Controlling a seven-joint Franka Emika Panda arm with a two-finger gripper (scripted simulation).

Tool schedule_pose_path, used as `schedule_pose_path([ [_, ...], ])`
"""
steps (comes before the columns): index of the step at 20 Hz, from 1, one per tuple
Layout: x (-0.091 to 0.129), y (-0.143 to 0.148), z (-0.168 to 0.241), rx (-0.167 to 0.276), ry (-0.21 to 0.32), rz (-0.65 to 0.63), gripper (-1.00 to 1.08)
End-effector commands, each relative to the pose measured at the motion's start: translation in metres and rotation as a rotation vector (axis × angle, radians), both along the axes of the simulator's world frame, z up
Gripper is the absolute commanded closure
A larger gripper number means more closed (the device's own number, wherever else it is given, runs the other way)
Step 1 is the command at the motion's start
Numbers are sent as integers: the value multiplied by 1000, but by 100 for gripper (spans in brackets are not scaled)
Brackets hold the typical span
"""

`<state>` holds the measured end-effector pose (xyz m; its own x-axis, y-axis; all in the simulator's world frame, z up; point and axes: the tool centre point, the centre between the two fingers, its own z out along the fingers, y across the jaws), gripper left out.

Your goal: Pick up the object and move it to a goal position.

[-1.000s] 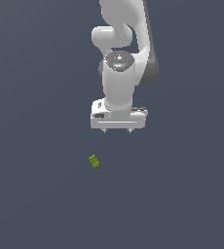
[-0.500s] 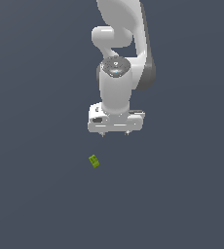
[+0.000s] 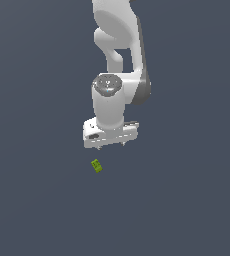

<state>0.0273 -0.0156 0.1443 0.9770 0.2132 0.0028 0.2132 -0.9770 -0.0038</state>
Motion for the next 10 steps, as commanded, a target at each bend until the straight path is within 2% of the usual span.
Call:
schedule_pose_path([
  [1,5,-10,-11,-2,0,54,-92],
  [10,21,-46,-50,-5,1,245,-92],
])
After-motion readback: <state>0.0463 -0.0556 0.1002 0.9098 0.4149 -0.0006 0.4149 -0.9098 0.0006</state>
